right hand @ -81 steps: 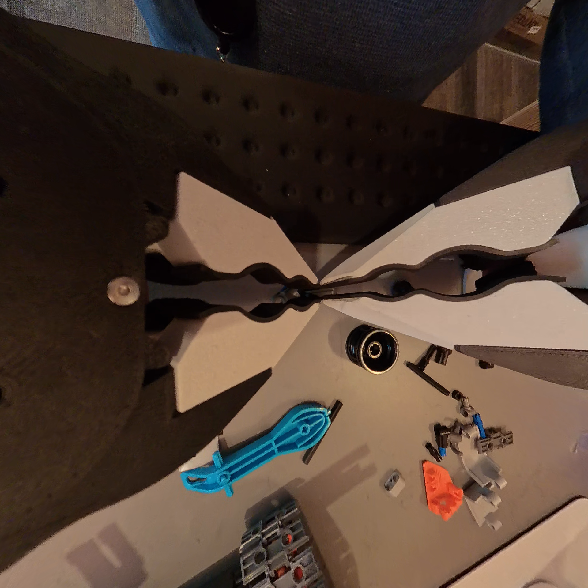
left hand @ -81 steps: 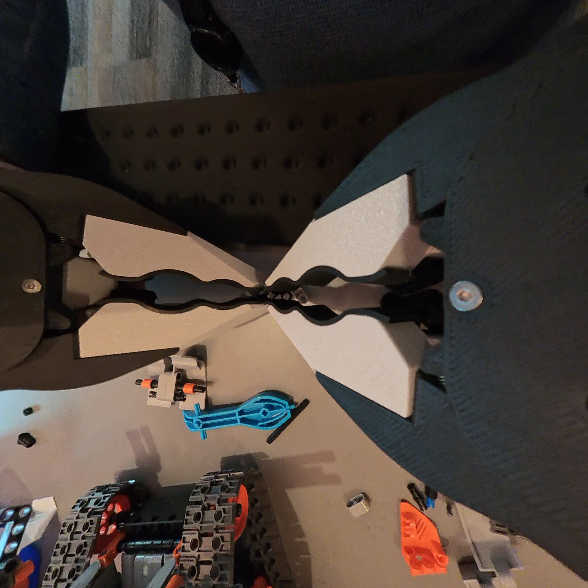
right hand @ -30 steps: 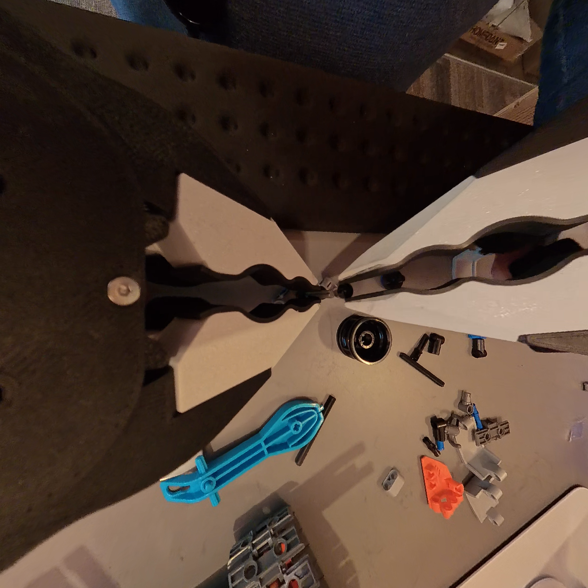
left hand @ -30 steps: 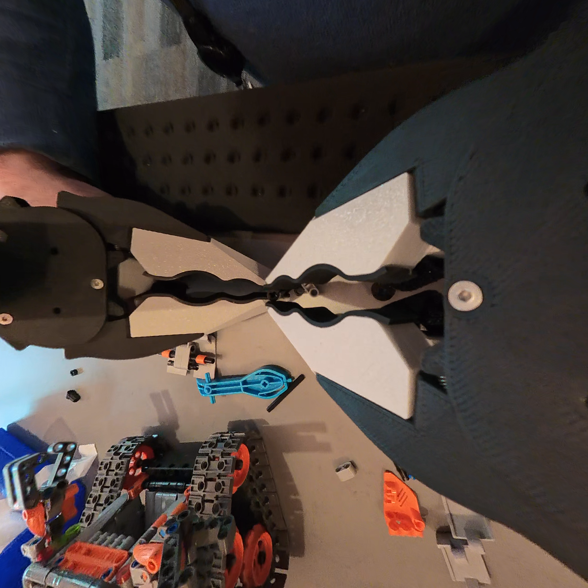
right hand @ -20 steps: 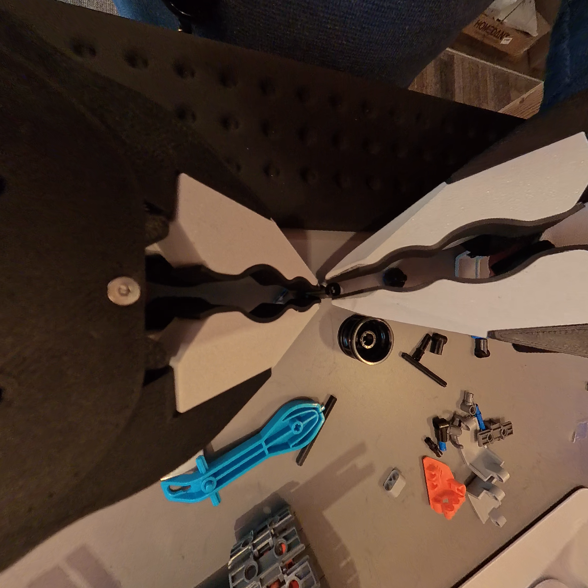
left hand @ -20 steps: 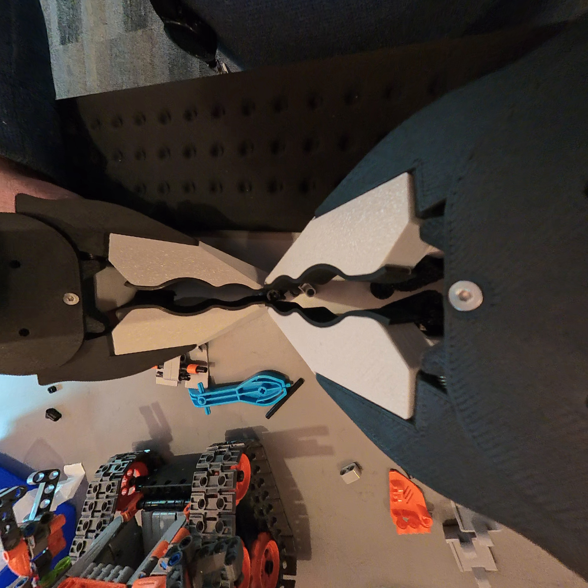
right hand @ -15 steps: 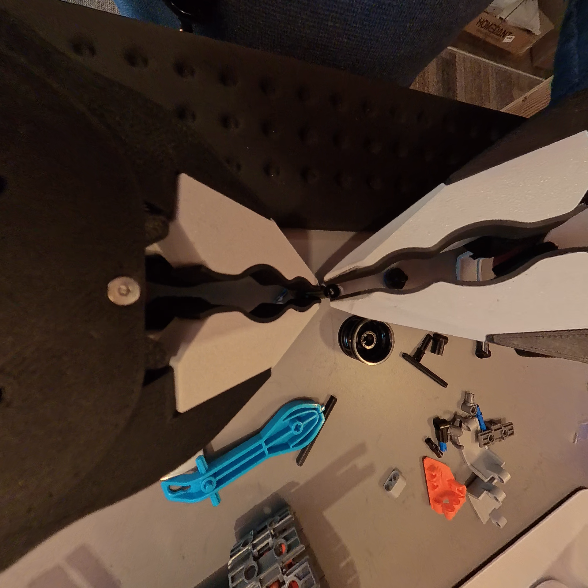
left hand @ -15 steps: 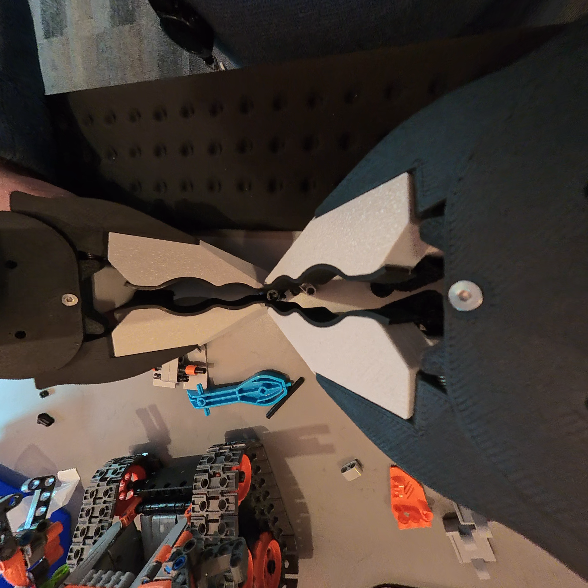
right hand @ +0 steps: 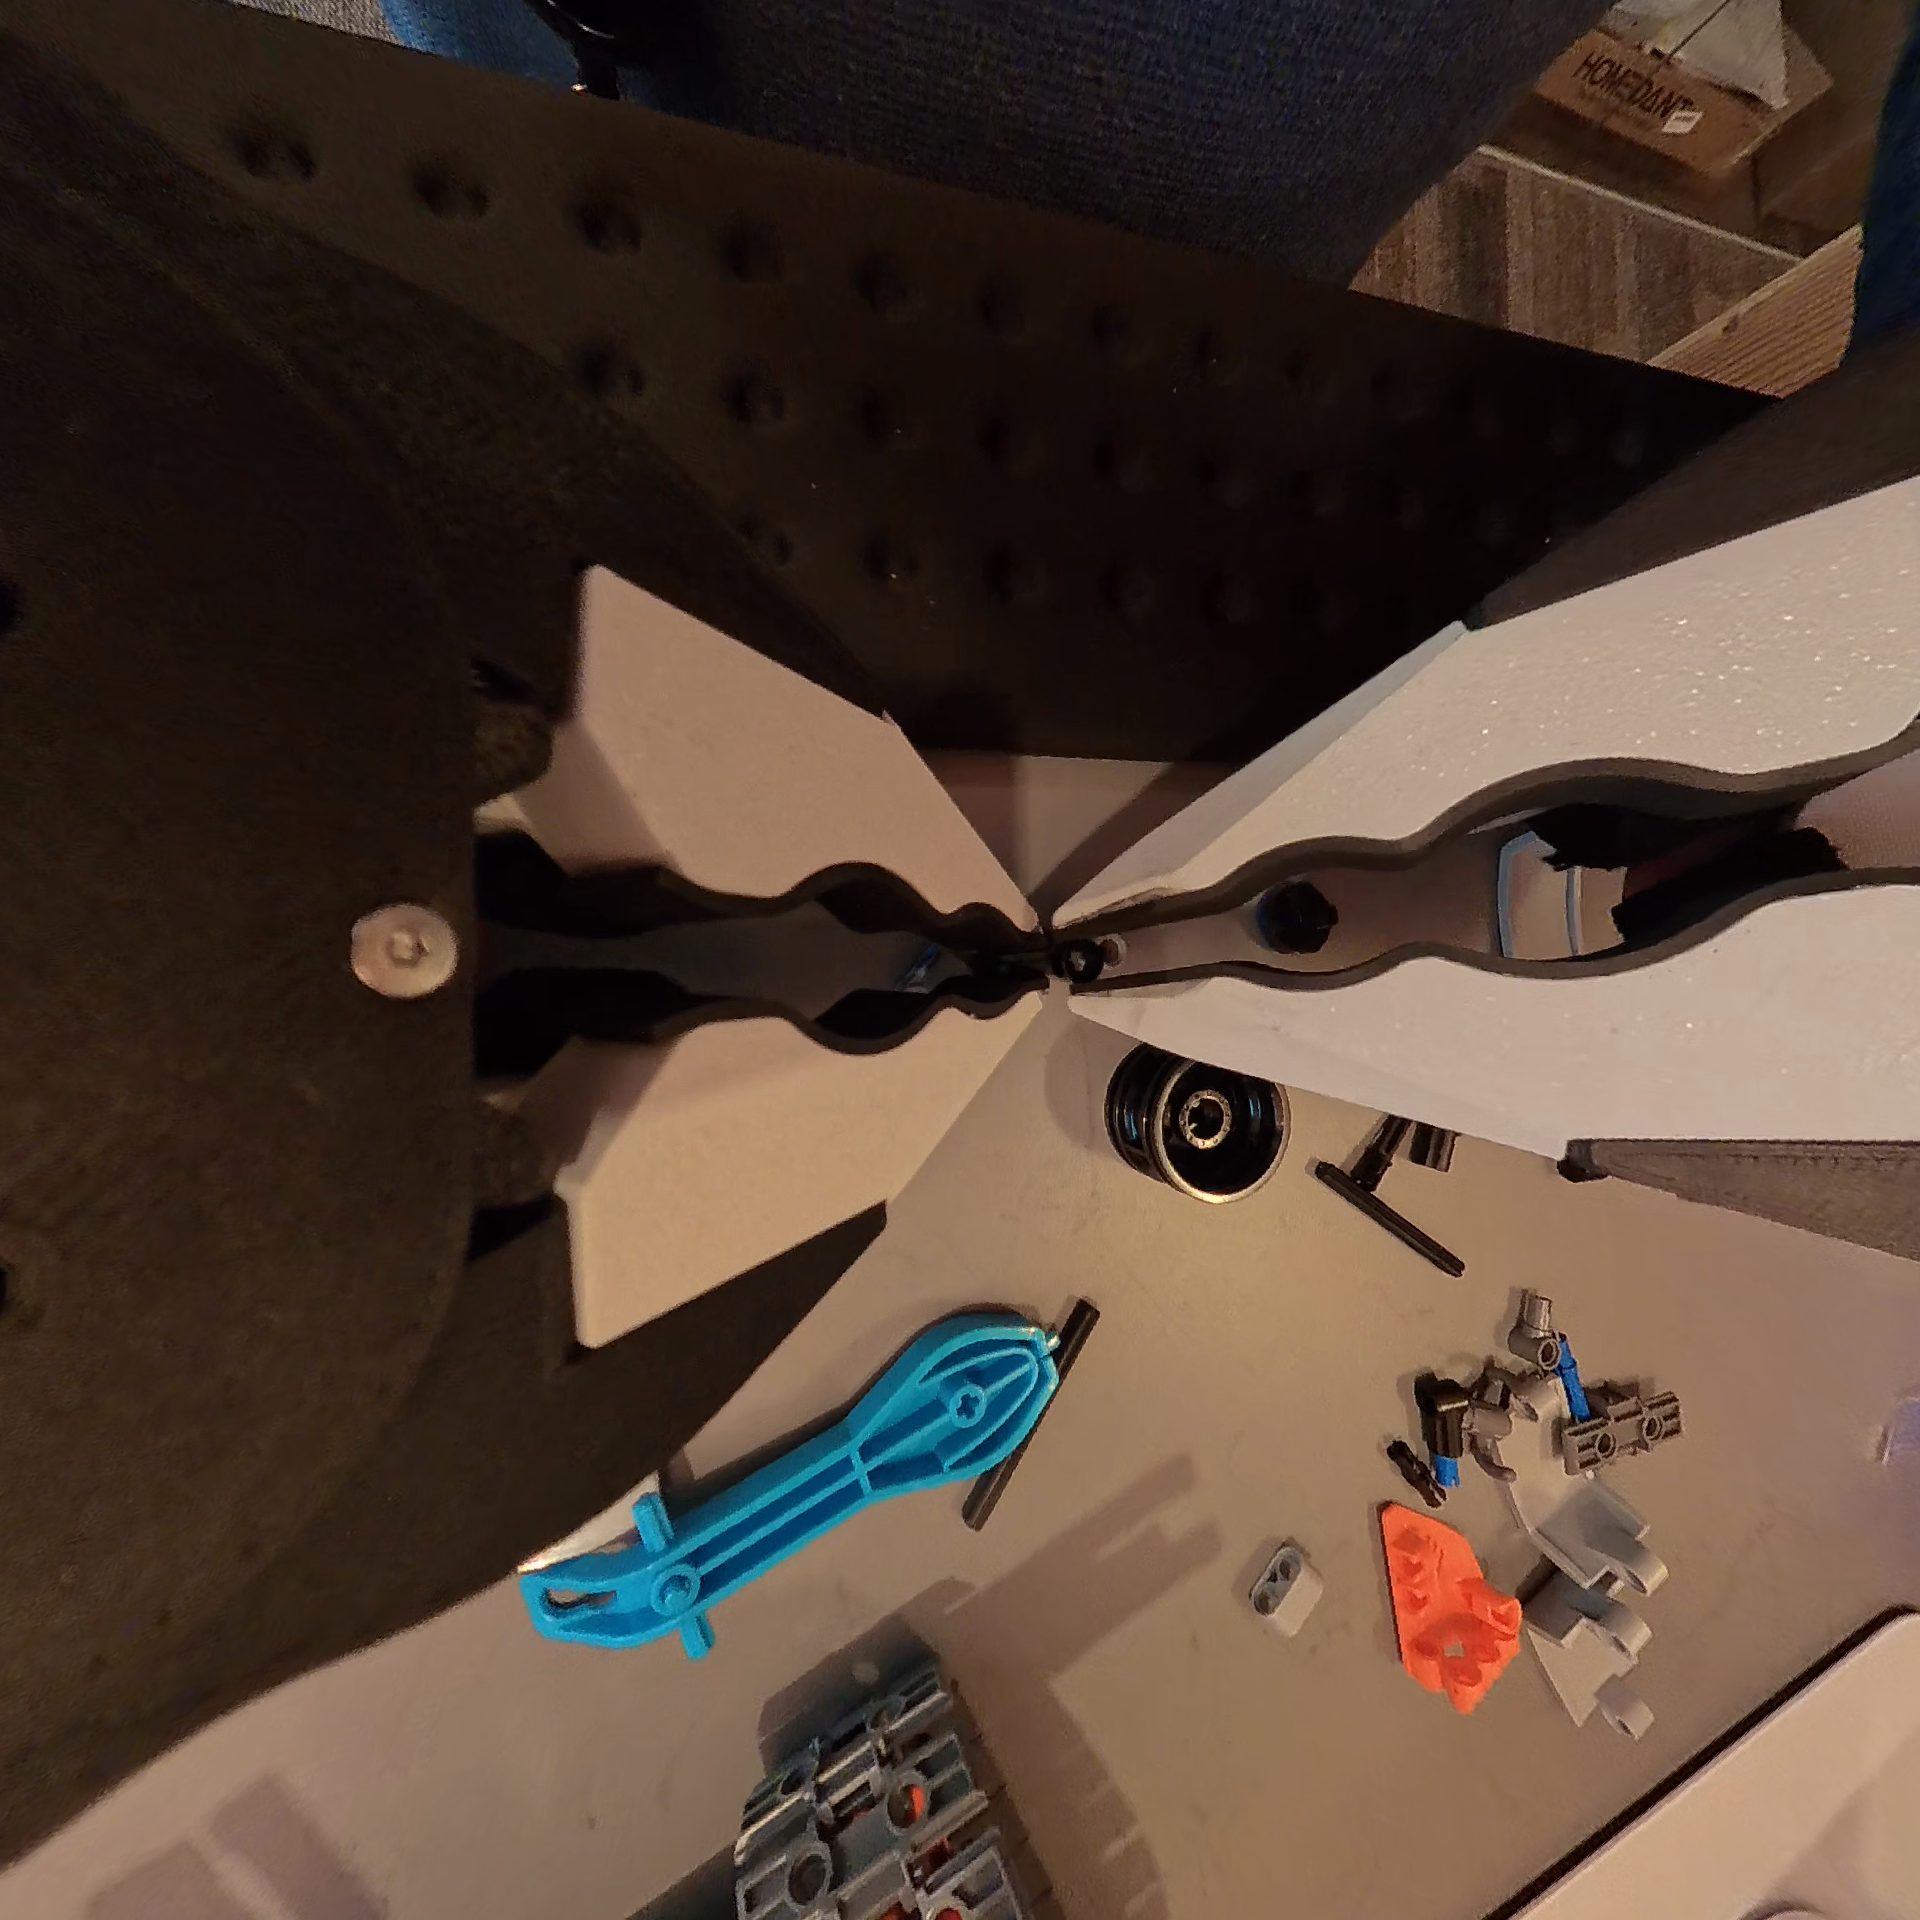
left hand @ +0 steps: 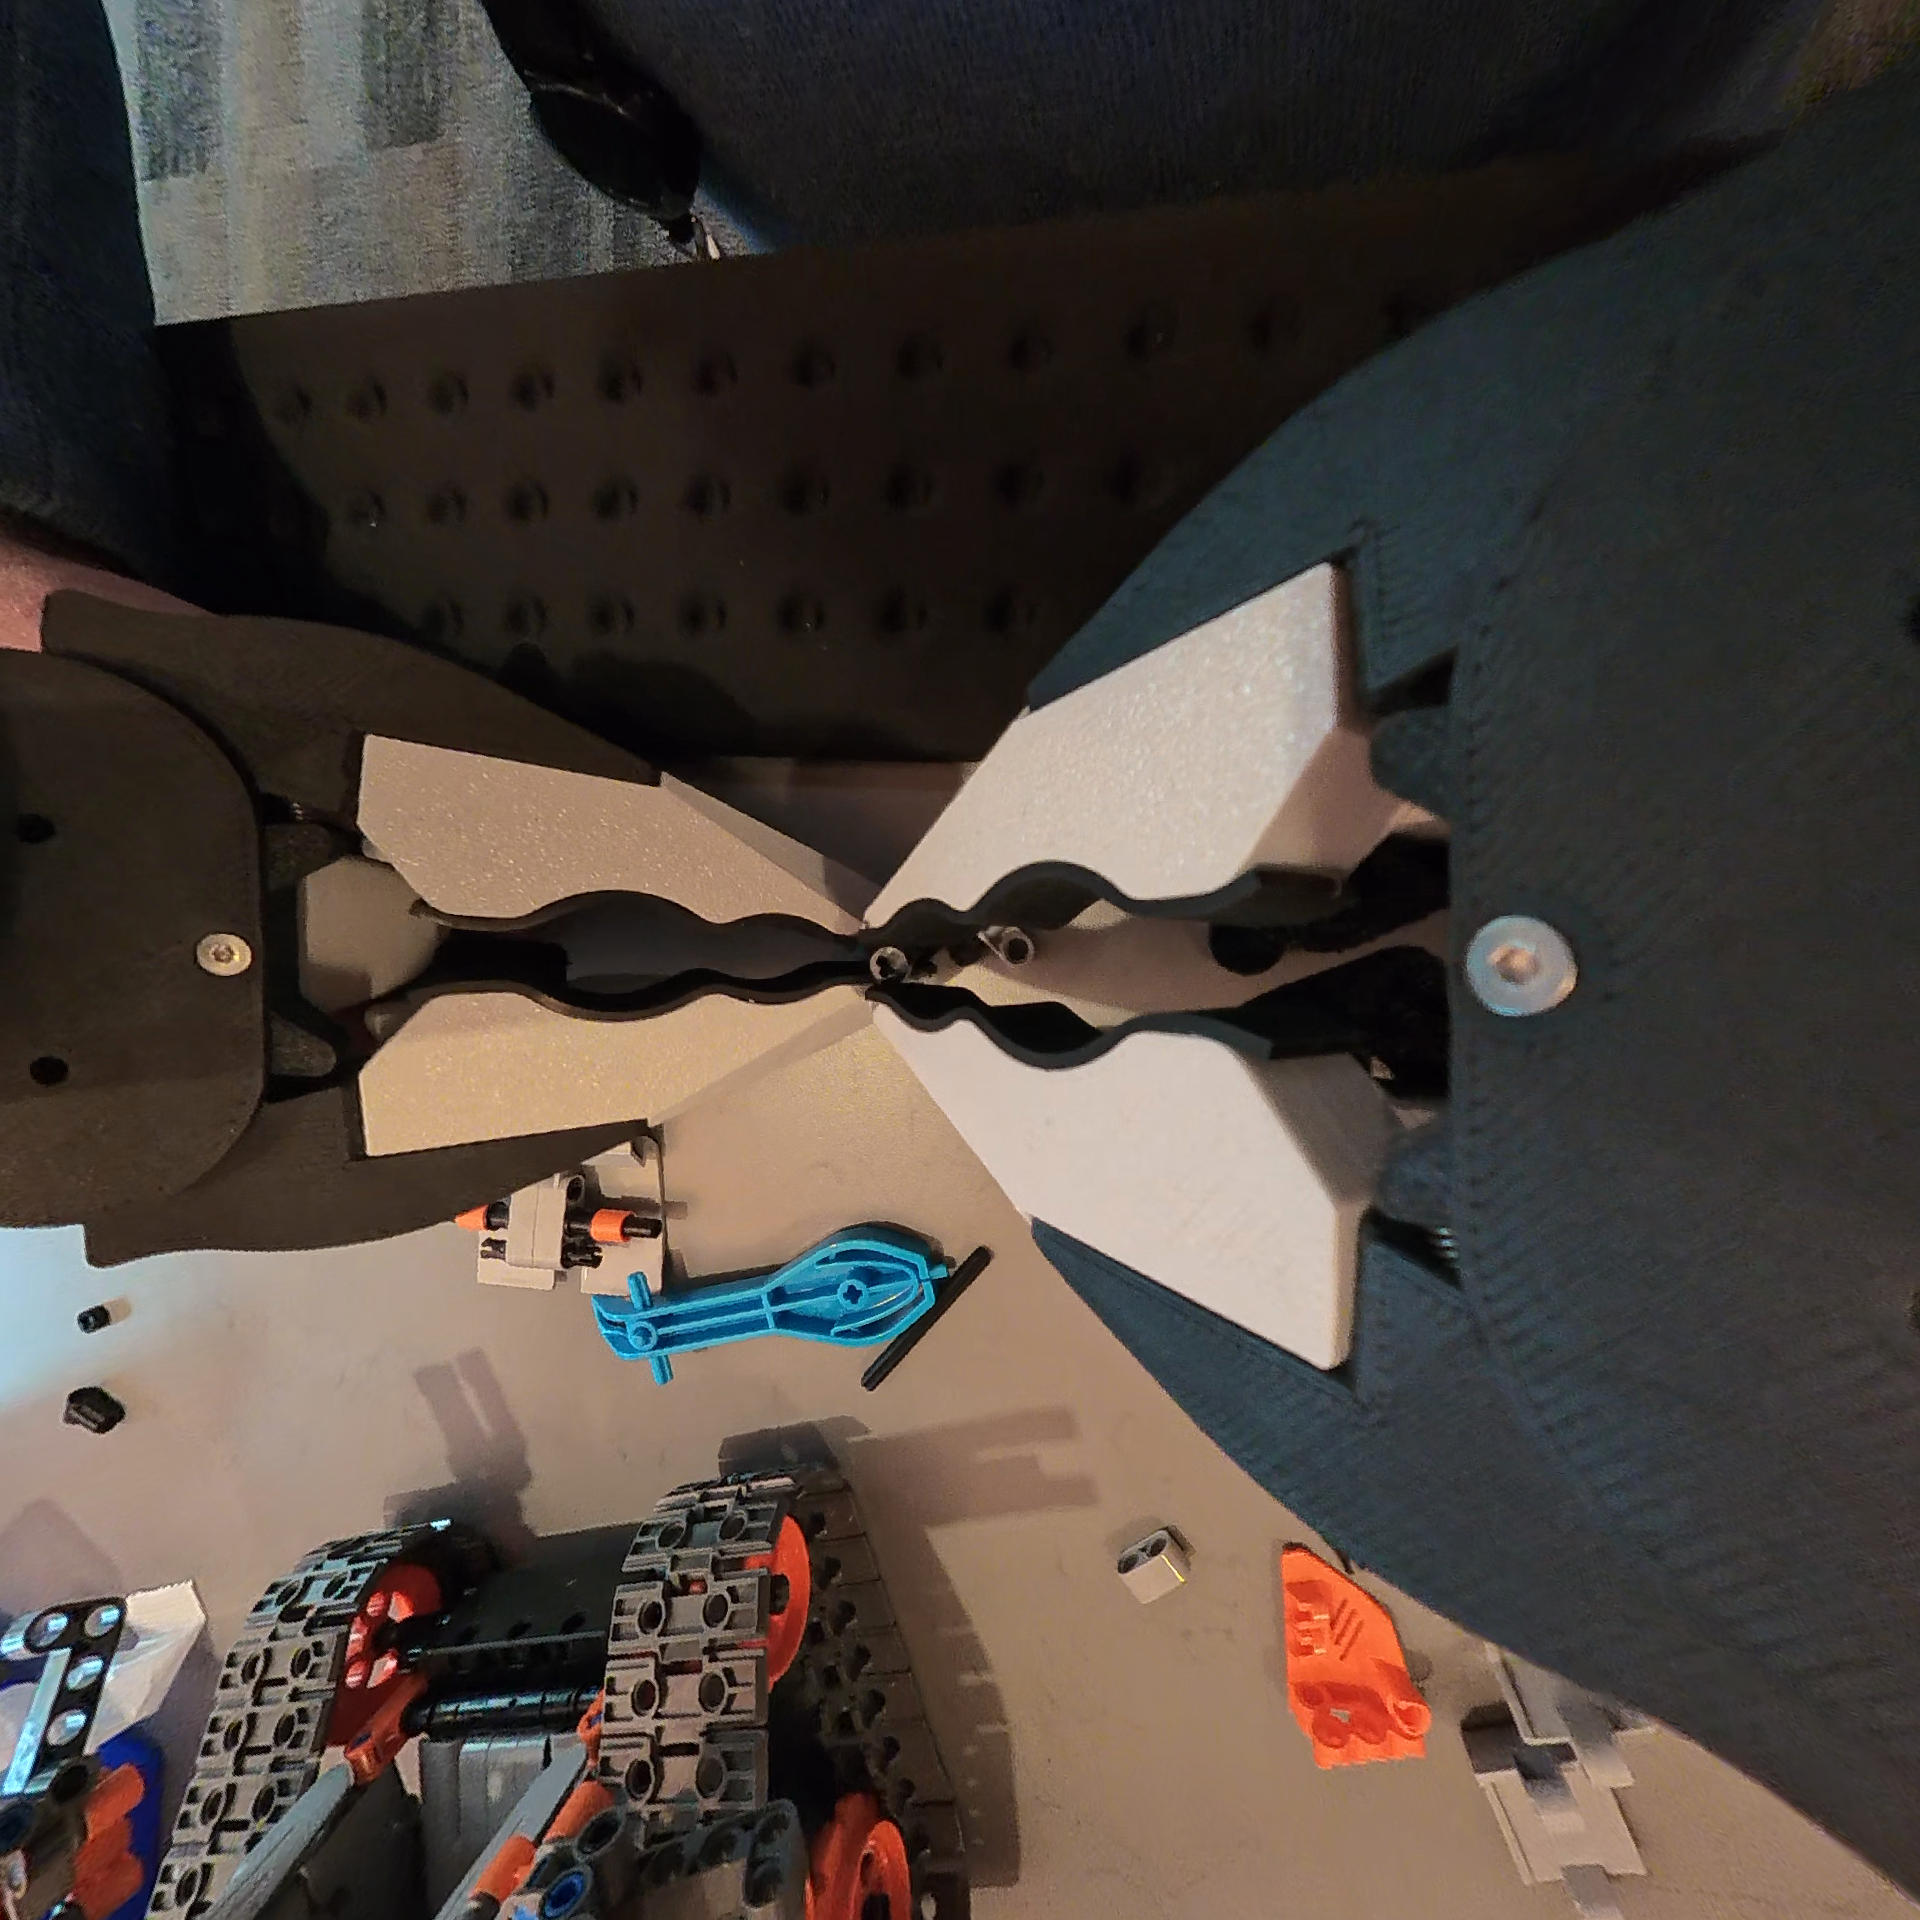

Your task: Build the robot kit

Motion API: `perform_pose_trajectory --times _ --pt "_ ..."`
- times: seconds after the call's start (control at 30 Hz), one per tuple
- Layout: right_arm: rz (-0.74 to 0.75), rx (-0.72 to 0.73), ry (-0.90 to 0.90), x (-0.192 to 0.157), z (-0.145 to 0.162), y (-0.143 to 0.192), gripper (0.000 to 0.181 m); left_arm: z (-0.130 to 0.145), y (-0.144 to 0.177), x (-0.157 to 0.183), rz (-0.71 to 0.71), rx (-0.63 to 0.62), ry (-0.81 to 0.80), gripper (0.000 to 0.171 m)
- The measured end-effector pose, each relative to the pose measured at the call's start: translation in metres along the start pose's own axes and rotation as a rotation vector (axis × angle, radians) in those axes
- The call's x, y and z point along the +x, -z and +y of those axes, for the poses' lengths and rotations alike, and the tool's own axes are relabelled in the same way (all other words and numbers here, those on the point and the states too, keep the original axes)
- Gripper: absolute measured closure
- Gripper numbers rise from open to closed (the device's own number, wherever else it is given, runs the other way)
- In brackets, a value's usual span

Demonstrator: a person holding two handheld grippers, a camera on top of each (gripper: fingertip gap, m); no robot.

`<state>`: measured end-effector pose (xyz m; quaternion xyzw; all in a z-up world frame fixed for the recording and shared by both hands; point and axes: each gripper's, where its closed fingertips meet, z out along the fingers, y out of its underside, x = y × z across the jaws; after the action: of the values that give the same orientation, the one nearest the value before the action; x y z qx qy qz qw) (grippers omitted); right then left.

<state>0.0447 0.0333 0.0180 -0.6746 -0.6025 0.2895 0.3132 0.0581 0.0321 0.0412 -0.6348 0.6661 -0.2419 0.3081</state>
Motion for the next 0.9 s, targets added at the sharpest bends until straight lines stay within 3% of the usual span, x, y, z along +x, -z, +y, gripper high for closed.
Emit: perform_pose_trajectory --times 0.9 --pt "-0.022 -0.009 0.006 0.0005 0.0013 -0.0003 0.18 0.0004 -0.0025 0.0009 0.076 -0.058 -0.206 0.167"
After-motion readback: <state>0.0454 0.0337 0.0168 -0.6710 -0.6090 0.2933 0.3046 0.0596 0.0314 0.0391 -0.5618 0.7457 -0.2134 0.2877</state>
